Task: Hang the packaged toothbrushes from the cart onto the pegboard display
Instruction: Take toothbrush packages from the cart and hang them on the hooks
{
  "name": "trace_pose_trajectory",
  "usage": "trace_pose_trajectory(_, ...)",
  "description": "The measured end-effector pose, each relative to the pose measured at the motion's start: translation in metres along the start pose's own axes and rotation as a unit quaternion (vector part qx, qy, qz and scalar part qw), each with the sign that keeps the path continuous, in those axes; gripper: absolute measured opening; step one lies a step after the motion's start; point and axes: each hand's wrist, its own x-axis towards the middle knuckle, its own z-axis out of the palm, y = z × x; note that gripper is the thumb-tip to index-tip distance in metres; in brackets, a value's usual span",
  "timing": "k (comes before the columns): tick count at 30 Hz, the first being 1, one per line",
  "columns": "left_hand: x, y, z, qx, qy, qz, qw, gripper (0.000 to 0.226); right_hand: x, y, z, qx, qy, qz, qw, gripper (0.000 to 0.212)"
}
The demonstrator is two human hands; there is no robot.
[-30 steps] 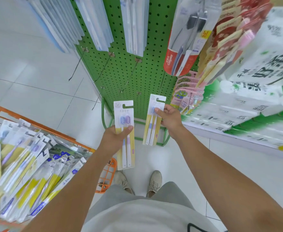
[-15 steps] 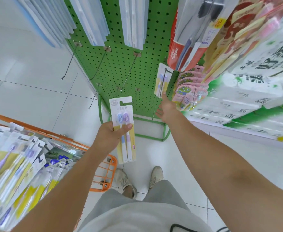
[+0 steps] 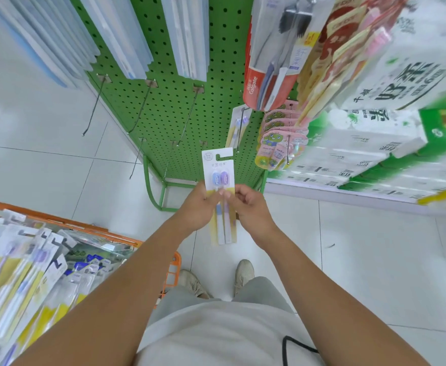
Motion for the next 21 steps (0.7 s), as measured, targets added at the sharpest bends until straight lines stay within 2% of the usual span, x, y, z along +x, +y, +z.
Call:
trace_pose_trajectory(2, 0.003, -0.002, 0.005, -0.003, 0.018, -0.019, 1.0, 0.013, 0.006, 0.008, -0.003, 0.0, 0.051, 0.016, 0.999, 0.021)
trace_pose_trajectory(6, -0.003, -0.005, -0.001, 0.01, 0.081, -0.069, 0.994, 0.018, 0.023, 0.017, -0.009, -0.009, 0.112, 0.038, 0.993, 0.023)
trace_pose_trajectory(9, -0.012, -0.012, -0.01, -0.009, 0.087, -0.095, 0.992, 0.017, 0.036, 0.022, -0.012, -0.018, 0.151, 0.06, 0.987, 0.024)
trace_pose_trajectory(12, -0.019, -0.02, -0.017, -0.032, 0.102, -0.112, 0.988, 0.006, 0.046, 0.028, -0.014, -0.021, 0.161, 0.075, 0.984, 0.022)
trace_pose_trajectory(17, -0.033, -0.029, -0.024, -0.052, 0.12, -0.124, 0.984, 0.009, 0.062, 0.026, -0.015, -0.016, 0.166, 0.06, 0.984, 0.021)
trace_pose_trajectory(21, -0.04, -0.038, -0.026, -0.063, 0.145, -0.141, 0.977, 0.009, 0.074, 0.026, -0.016, 0.0, 0.201, 0.067, 0.977, 0.017)
